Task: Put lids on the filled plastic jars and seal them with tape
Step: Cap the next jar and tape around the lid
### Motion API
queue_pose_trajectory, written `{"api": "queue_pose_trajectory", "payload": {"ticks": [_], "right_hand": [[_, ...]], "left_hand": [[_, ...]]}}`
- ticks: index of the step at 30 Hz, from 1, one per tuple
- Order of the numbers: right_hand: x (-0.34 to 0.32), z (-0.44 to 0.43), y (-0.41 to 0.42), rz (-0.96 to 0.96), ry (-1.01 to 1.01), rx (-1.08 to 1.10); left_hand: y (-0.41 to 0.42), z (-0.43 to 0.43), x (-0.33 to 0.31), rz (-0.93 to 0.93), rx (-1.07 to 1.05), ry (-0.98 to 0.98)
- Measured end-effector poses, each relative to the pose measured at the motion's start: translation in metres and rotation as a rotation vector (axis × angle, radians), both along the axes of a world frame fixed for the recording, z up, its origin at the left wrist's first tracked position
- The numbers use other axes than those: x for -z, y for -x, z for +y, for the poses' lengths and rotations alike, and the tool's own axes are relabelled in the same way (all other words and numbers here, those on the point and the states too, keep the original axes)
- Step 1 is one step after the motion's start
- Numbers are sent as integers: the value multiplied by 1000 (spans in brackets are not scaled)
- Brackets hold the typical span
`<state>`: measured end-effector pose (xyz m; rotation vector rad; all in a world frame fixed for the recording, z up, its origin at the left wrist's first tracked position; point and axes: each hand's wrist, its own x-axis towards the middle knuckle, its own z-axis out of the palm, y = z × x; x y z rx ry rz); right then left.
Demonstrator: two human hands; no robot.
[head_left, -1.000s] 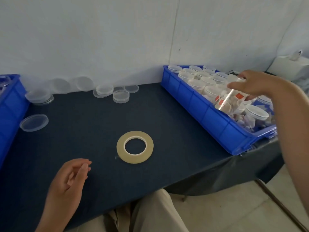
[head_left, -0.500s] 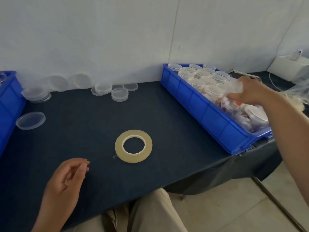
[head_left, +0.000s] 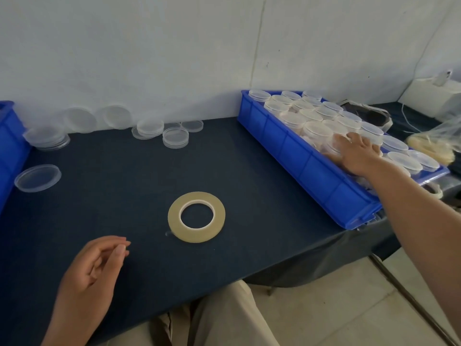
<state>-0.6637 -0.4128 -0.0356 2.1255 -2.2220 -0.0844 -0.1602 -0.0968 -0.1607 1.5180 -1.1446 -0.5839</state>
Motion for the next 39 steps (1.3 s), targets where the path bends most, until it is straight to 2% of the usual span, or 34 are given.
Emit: {"api": "queue_pose_trajectory", "payload": {"ticks": [1, 3, 5, 9, 12, 14, 16, 18, 22, 24, 27, 31, 35, 39], "right_hand": [[-3, 0, 0, -58, -41, 2], [-15, 1, 3, -310, -40, 20], [-35, 9, 4, -556, 125, 60], [-85, 39, -8, -840, 524, 78], [-107, 71, -46, -1164, 664, -46], [-113, 100, -88, -1265, 708, -183], [-104, 132, -138, -1290, 677, -318], [-81, 158, -183, -1235, 553, -481], [-13, 194, -279, -987, -36, -631], [29, 210, -327, -843, -218, -645], [86, 233, -375, -813, -189, -699], [117, 244, -382, -830, -50, -847], [123, 242, -377, -883, -15, -850], [122, 243, -379, -884, -43, -802]], "left_hand": [[0, 0, 0, -8, 7, -8], [0, -1, -2, -12, 15, -18], [0, -1, -3, -1, 13, -19], [4, 0, -8, 53, -14, -26], [4, 1, -10, 47, -33, -63], [3, 2, -9, 37, -38, -83], [3, 2, -7, 46, -45, -96], [2, 3, -7, 32, -46, -114], [0, 3, -5, 18, -50, -175], [0, 4, -6, 42, -65, -181], [0, 7, -10, 104, -92, -136], [-1, 12, -22, 142, -80, -122], [-12, 23, -46, -10, -62, -116], [-45, 36, -102, -199, -145, -12]]}}
